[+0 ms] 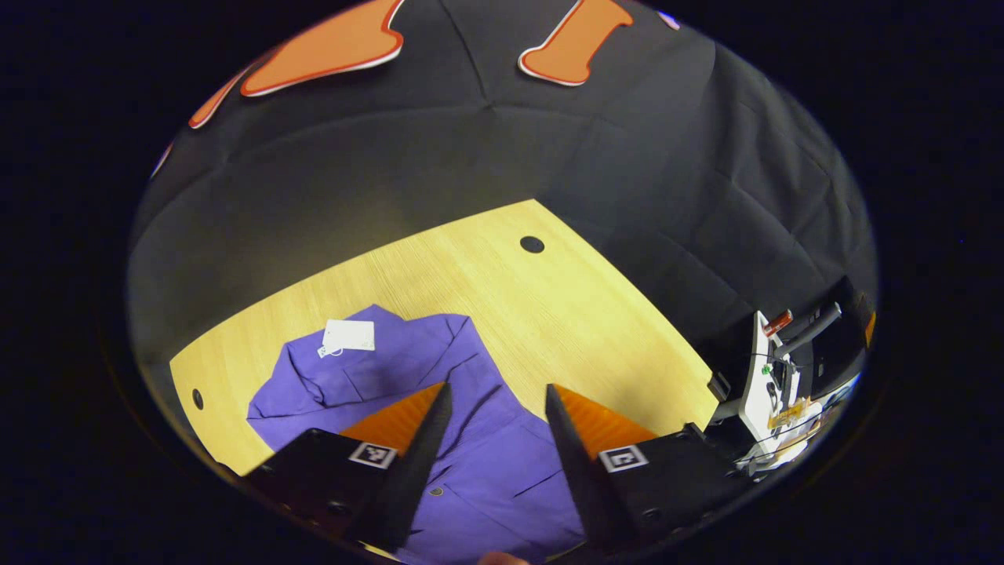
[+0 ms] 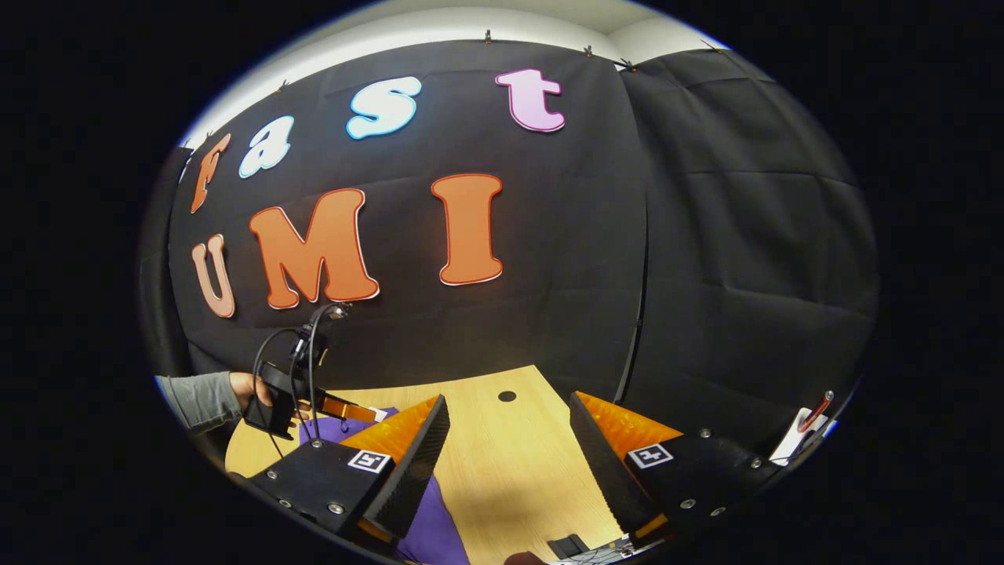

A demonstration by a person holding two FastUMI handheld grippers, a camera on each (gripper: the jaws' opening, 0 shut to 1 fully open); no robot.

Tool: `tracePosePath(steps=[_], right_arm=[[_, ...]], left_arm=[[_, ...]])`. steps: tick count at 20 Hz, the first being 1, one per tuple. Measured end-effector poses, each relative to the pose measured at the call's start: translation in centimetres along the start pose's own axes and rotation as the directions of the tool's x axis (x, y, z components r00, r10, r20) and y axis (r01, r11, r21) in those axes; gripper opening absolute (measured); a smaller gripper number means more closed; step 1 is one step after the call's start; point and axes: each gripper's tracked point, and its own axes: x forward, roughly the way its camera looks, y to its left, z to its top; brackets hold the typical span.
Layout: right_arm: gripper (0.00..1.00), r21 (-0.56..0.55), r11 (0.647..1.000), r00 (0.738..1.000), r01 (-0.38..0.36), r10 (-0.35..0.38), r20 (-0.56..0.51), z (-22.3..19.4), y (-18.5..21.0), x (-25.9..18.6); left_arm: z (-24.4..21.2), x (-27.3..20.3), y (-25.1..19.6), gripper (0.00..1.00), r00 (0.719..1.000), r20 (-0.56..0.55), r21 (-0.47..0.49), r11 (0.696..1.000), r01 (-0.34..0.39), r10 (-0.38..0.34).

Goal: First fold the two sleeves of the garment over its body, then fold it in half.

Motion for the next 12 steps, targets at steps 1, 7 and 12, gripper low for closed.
tracePosePath(steps=[1,7,12], right_arm=[[0.94,-0.005,1.0,1.0,-0.008,0.008,0.001,-0.1,0.4,0.2],[0.94,-0.02,0.996,0.996,-0.087,0.087,0.021,-0.3,4.5,2.0],[0.94,-0.034,0.982,0.983,-0.184,0.185,0.012,-1.3,8.9,3.8]], left_arm=[[0.2,-1.1,0.5,0.9,0.999,0.04,0.003,0.999,-0.032,0.032],[0.0,-10.1,4.3,0.96,0.919,0.312,-0.081,0.971,-0.227,0.241],[-1.9,-17.8,7.2,0.96,0.792,0.456,-0.163,0.913,-0.373,0.405]])
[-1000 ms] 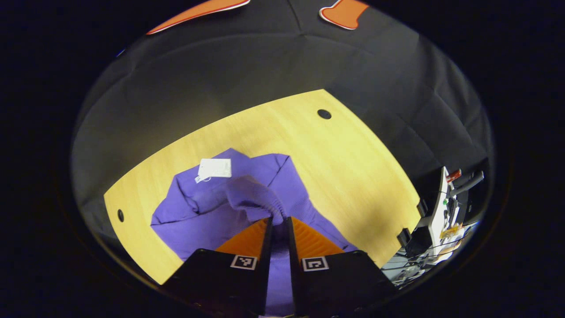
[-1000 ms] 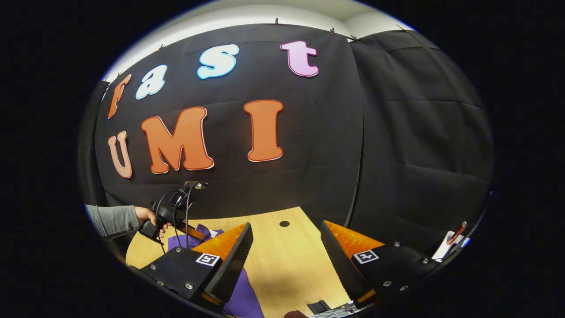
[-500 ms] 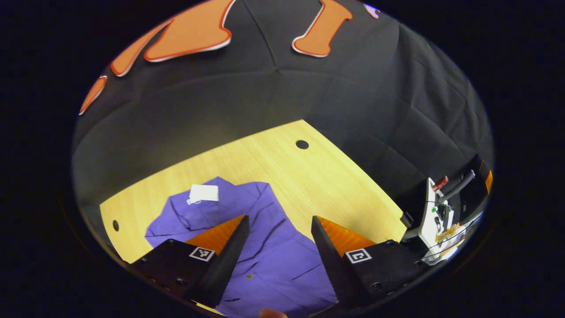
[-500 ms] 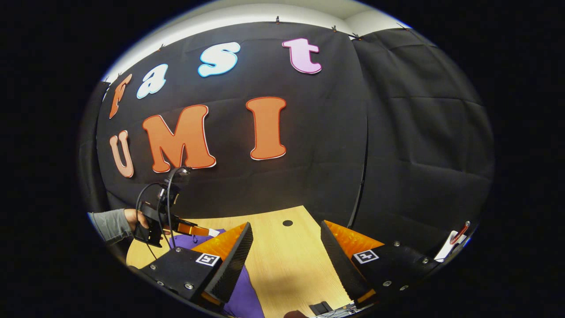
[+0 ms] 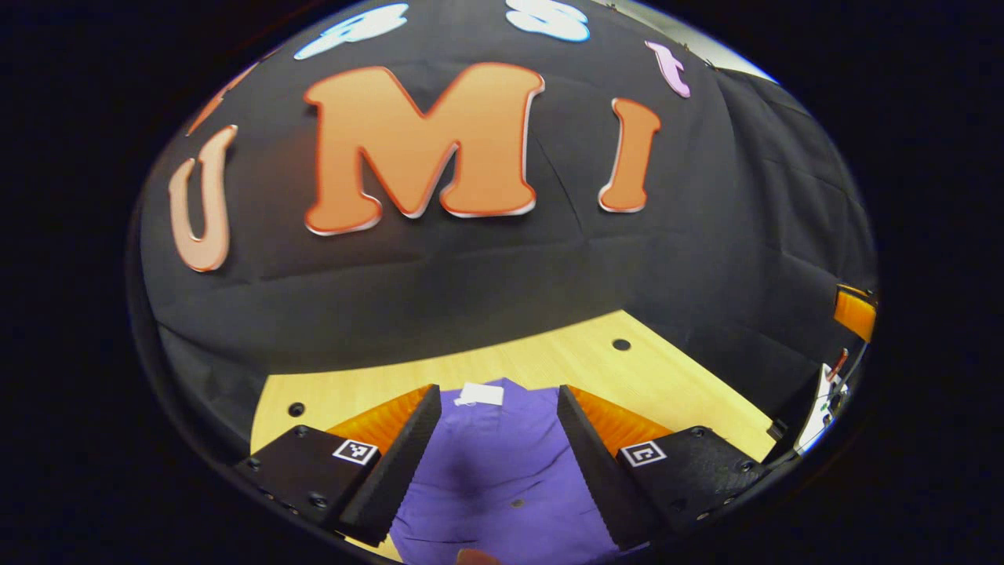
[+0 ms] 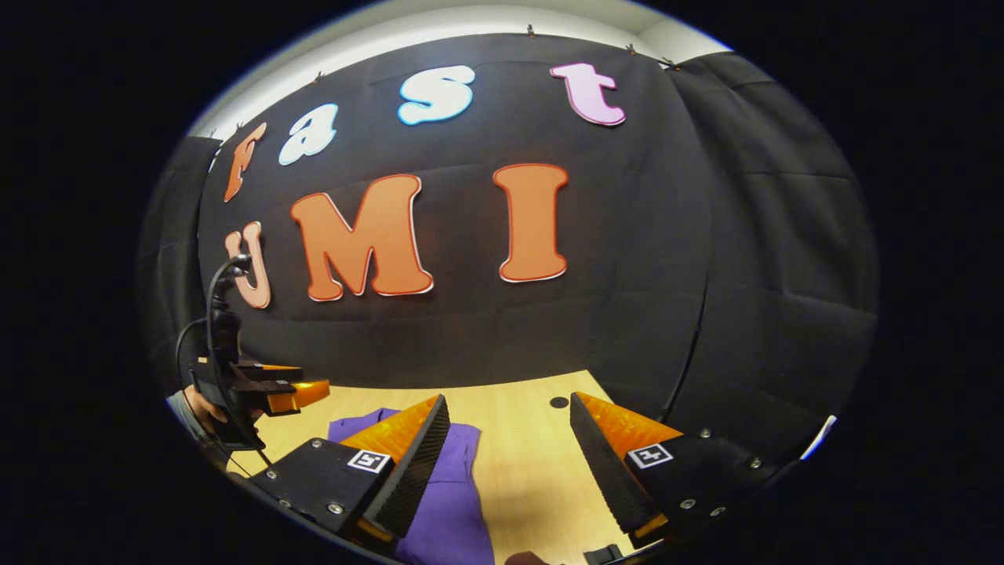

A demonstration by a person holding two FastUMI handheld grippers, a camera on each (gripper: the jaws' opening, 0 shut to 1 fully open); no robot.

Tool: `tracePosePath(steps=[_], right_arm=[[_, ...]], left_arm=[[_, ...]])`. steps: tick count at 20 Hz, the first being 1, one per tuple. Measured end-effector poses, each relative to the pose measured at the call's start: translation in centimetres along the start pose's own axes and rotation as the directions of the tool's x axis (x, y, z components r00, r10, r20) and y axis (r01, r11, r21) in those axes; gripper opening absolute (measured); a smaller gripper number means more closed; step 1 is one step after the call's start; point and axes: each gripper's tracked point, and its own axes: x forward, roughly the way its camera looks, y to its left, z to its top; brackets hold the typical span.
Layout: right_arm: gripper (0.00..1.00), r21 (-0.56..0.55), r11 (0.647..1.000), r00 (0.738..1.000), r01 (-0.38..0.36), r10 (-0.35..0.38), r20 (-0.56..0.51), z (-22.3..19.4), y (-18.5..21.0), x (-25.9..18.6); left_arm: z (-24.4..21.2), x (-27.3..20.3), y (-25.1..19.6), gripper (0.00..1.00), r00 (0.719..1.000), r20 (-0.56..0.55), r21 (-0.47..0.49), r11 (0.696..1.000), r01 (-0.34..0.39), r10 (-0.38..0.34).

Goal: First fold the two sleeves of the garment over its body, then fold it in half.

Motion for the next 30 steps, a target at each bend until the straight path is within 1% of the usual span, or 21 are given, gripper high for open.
tracePosePath(steps=[3,6,9,12,13,17,19,21,22,23,25,28,29,30], right_arm=[[0.94,-0.015,0.998,0.998,-0.055,0.055,0.017,-0.1,2.1,1.0],[0.94,-0.045,0.995,0.995,-0.093,0.094,0.025,-0.4,3.7,1.6],[0.94,-0.095,0.99,0.993,-0.102,0.107,0.045,-0.4,4.2,1.5],[0.94,-0.128,0.981,0.984,-0.143,0.154,0.085,-0.4,5.6,0.9],[0.94,-0.149,0.978,0.982,-0.148,0.163,0.092,-0.5,5.8,0.7],[0.94,-0.229,0.96,0.974,-0.161,0.192,0.117,-1.3,6.9,-0.2],[0.94,-0.232,0.959,0.972,-0.161,0.195,0.133,-1.6,7.4,-0.7],[0.94,-0.231,0.959,0.969,-0.164,0.201,0.146,-2.1,7.9,-0.9],[0.94,-0.232,0.958,0.971,-0.169,0.203,0.13,-2.9,8.0,-0.9],[0.94,-0.23,0.958,0.975,-0.172,0.199,0.1,-4.0,8.0,-0.7],[0.94,-0.206,0.959,0.979,-0.195,0.203,0.02,-6.6,8.0,-0.4],[0.94,-0.185,0.964,0.98,-0.19,0.176,-0.091,-10.0,7.0,-0.1],[0.94,-0.18,0.965,0.976,-0.192,0.169,-0.134,-11.3,6.9,0.0],[0.94,-0.171,0.967,0.973,-0.189,0.161,-0.167,-12.5,6.6,0.0]], left_arm=[[0.0,-4.0,2.3,0.96,0.994,0.062,-0.03,0.996,-0.084,0.085],[0.8,-7.7,4.8,0.99,0.977,0.139,-0.038,0.987,-0.158,0.162],[0.7,-11.0,5.6,0.98,0.961,0.198,-0.029,0.981,-0.192,0.194],[1.0,-13.6,7.0,0.98,0.923,0.276,-0.07,0.963,-0.259,0.268],[1.3,-14.9,7.3,0.98,0.906,0.313,-0.085,0.959,-0.272,0.284],[3.5,-19.2,7.3,0.96,0.831,0.461,-0.082,0.948,-0.309,0.311],[3.5,-21.0,7.2,0.96,0.813,0.482,-0.065,0.939,-0.338,0.326],[3.7,-21.7,7.7,0.96,0.791,0.499,-0.065,0.925,-0.374,0.354],[3.3,-21.7,7.8,0.96,0.785,0.498,-0.066,0.918,-0.39,0.369],[2.9,-21.4,8.1,0.96,0.787,0.485,-0.071,0.914,-0.399,0.382],[1.2,-20.5,8.1,0.96,0.822,0.426,-0.076,0.92,-0.385,0.379],[-3.6,-20.5,9.1,0.96,0.864,0.319,-0.069,0.919,-0.389,0.39],[-5.4,-20.0,9.4,0.97,0.878,0.269,-0.057,0.917,-0.395,0.395],[-6.9,-19.7,9.9,0.97,0.887,0.228,-0.046,0.914,-0.402,0.402]])
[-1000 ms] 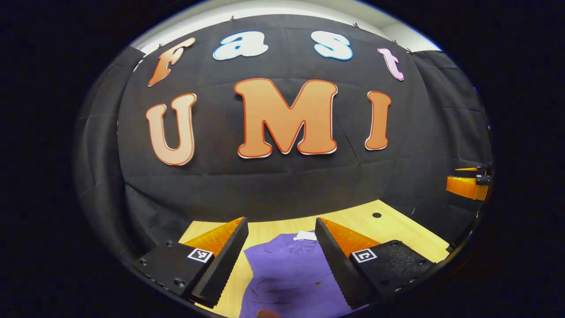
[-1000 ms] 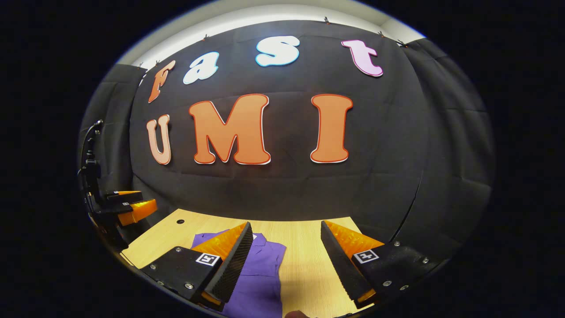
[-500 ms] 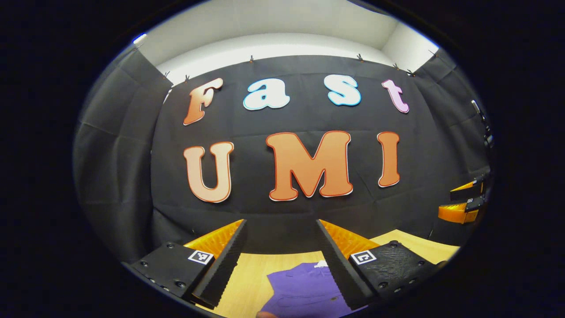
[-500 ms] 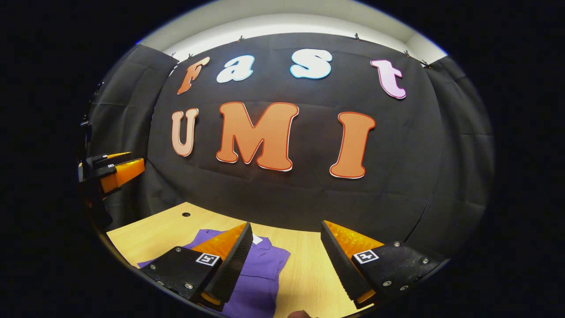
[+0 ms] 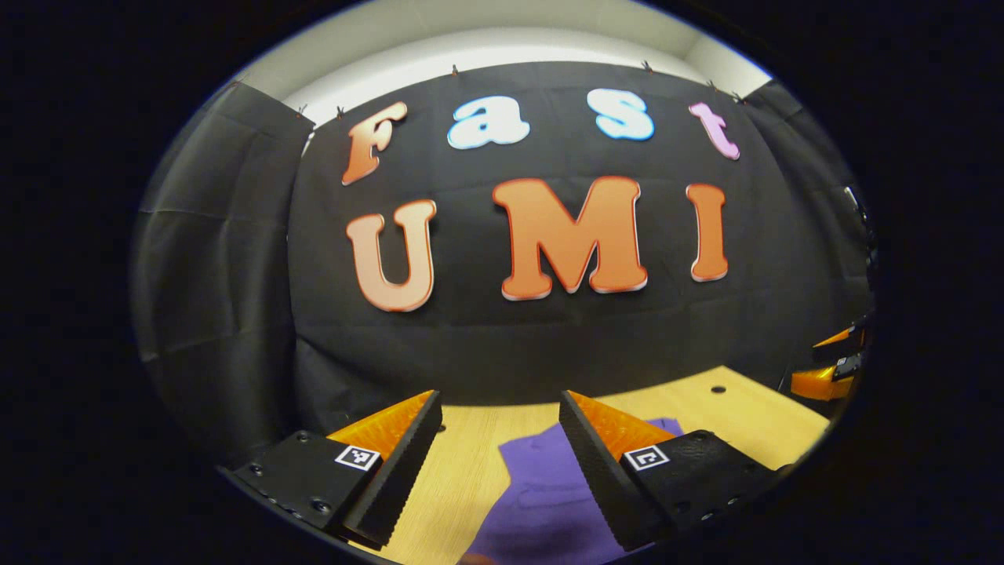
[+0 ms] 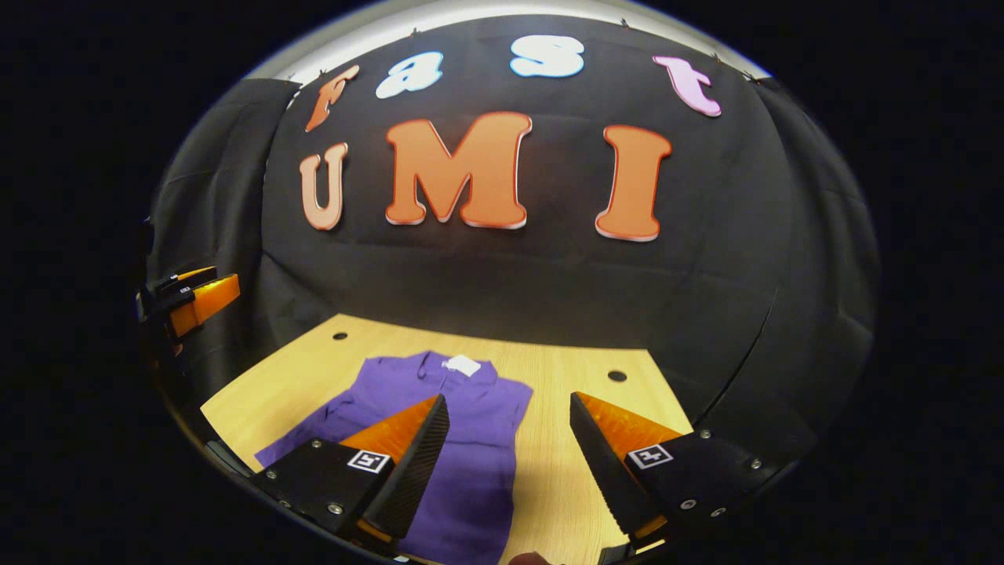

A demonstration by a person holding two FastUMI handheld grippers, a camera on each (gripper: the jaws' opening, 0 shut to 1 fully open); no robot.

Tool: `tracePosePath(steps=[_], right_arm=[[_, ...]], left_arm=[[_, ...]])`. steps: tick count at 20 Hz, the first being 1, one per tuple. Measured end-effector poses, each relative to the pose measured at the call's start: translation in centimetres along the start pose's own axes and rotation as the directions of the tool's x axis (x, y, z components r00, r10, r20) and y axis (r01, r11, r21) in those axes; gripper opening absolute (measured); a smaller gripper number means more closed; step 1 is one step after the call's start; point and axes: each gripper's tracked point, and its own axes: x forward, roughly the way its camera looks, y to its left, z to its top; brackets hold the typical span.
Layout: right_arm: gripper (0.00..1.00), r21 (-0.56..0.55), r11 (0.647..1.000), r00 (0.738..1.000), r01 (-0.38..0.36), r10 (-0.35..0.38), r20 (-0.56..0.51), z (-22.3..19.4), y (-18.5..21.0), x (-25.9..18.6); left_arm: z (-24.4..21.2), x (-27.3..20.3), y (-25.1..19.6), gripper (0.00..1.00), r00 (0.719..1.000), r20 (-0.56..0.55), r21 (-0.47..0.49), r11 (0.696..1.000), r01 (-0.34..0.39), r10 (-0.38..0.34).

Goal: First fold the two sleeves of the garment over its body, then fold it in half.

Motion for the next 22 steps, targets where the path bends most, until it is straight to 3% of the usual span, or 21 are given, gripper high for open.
tracePosePath(steps=[4,8,11,17,20,22], right_arm=[[0.94,0.035,0.999,0.992,-0.004,0.009,-0.123,-4.3,0.3,0.4],[0.95,0.066,0.997,0.964,-0.031,0.048,-0.263,-9.2,1.5,0.2],[0.95,0.085,0.995,0.93,-0.049,0.076,-0.36,-12.7,2.0,-0.8],[0.95,0.096,0.995,0.868,-0.035,0.078,-0.49,-18.3,2.3,-1.3],[0.95,0.106,0.994,0.813,-0.027,0.083,-0.576,-21.7,2.4,-1.9],[0.95,0.098,0.995,0.764,-0.034,0.089,-0.639,-24.2,2.7,-2.7]], left_arm=[[-5.3,0.2,0.3,0.97,0.987,-0.156,0.037,0.999,0.037,-0.031],[-11.4,0.0,0.7,0.97,0.947,-0.319,0.037,0.997,0.064,-0.049],[-17.2,-0.8,1.0,0.99,0.871,-0.489,0.018,0.997,0.071,-0.053],[-24.8,-2.9,1.8,0.99,0.74,-0.668,-0.043,0.997,0.06,-0.073],[-28.1,-4.1,1.3,0.99,0.657,-0.748,-0.072,0.995,0.063,-0.096],[-29.5,-5.0,1.9,0.99,0.619,-0.782,-0.041,0.997,0.069,-0.075]])
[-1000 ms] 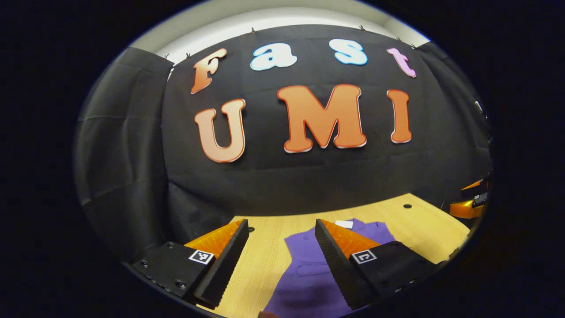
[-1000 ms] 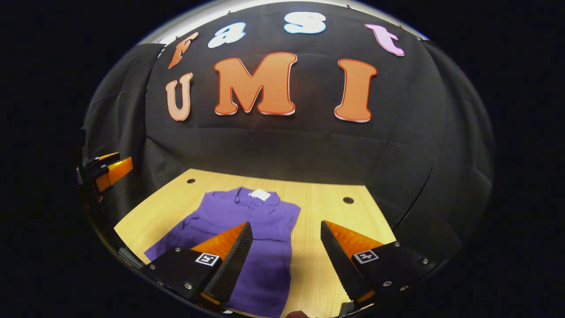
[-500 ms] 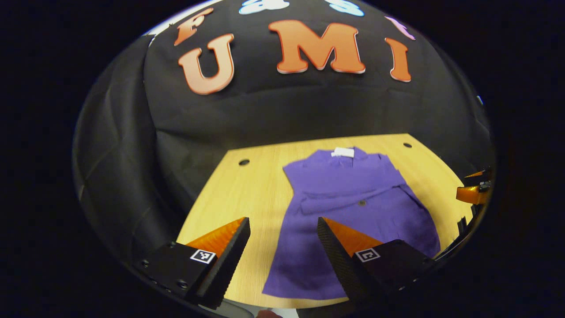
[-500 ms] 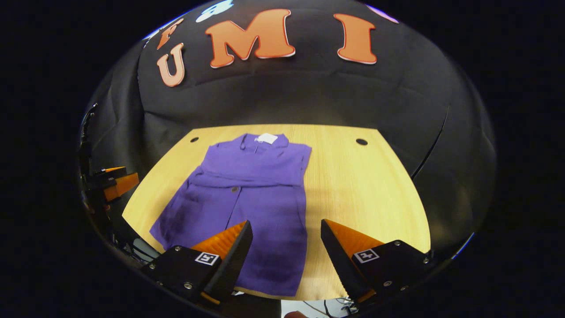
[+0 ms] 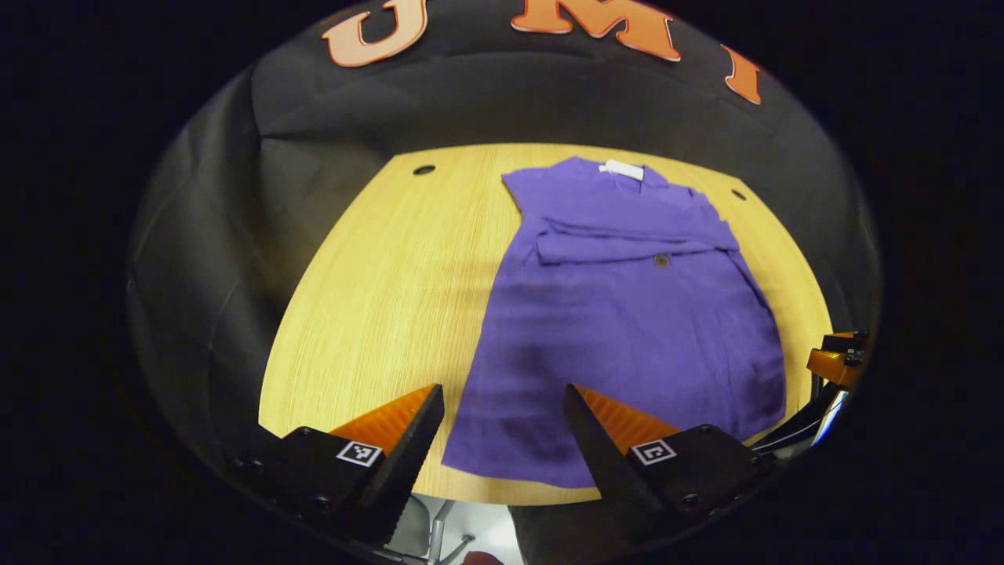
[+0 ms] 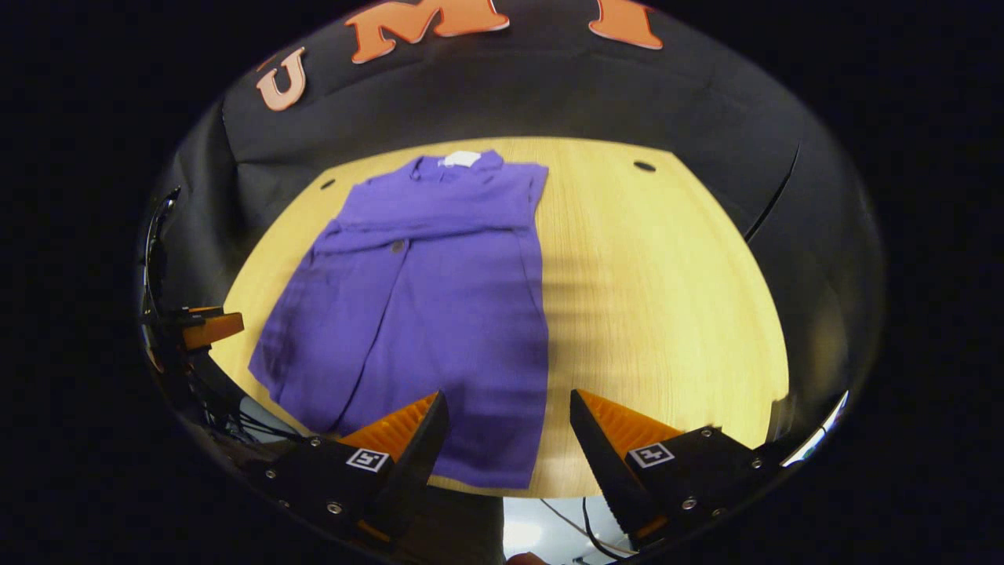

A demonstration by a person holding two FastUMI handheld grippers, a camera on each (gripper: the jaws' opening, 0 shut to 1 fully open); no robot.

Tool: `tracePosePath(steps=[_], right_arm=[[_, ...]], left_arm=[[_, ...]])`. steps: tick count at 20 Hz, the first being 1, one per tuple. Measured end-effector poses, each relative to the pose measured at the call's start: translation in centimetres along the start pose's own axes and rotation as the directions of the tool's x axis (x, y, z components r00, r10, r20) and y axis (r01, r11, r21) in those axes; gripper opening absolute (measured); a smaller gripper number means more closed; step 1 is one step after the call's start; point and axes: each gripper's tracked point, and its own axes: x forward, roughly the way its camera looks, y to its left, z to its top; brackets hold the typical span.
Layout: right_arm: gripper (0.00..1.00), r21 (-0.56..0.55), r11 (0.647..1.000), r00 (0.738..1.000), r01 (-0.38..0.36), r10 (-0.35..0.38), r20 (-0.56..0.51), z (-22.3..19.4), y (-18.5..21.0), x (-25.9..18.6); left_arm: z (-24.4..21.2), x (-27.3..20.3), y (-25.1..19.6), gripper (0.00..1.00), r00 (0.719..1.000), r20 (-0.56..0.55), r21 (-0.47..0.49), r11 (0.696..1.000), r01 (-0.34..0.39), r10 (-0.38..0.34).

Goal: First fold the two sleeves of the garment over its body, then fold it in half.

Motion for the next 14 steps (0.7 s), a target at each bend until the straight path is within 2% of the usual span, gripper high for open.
tracePosePath(steps=[4,5,6,10,14], right_arm=[[0.95,0.004,1.0,0.994,-0.001,0.002,-0.106,-3.0,0.1,1.2],[1.0,0.01,1.0,0.992,-0.002,0.003,-0.123,-3.5,0.0,1.4],[0.95,0.02,1.0,0.99,0.003,-0.001,-0.139,-3.9,-0.1,1.7],[0.95,0.08,0.997,0.98,-0.021,0.036,-0.195,-5.0,0.5,2.3],[0.94,0.07,0.997,0.966,0.025,-0.006,-0.259,-6.2,0.1,3.1]], left_arm=[[-1.7,0.0,-0.3,0.99,0.996,-0.092,0.044,0.999,0.019,-0.015],[-2.5,0.4,0.0,0.99,0.994,-0.11,0.044,0.999,0.012,-0.007],[-2.9,0.8,-0.1,0.99,0.992,-0.125,0.04,0.999,0.013,-0.008],[-4.4,2.2,-0.3,1.0,0.98,-0.198,0.021,0.999,0.038,-0.034],[-5.7,3.7,-0.2,1.0,0.963,-0.266,0.024,0.998,0.057,-0.048]])
